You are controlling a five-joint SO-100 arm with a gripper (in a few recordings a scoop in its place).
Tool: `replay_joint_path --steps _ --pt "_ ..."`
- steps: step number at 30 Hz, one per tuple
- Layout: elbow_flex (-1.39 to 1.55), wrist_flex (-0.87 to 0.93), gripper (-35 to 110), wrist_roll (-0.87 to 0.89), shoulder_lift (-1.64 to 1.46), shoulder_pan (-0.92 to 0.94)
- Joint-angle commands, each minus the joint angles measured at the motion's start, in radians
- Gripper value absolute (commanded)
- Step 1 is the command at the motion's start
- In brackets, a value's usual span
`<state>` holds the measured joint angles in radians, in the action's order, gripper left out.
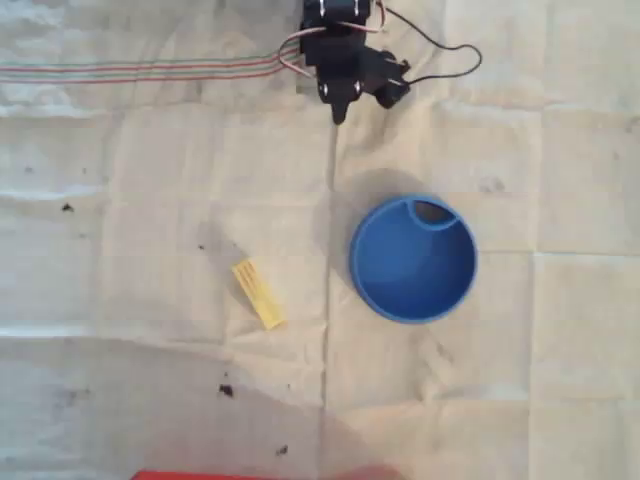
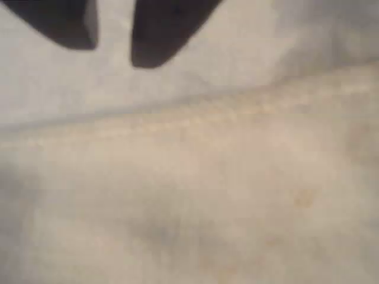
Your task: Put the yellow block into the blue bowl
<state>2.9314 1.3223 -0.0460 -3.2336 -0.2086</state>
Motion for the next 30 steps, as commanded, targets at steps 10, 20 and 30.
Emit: replay_joint_path --steps 10,20,30 --pt "-0.012 -0.017 0 0.006 -0.095 -0.002" --pt "-0.012 -0.018 1 0.003 -0.095 0.008" --pt "-0.032 -0.029 1 0.002 -0.095 0.009"
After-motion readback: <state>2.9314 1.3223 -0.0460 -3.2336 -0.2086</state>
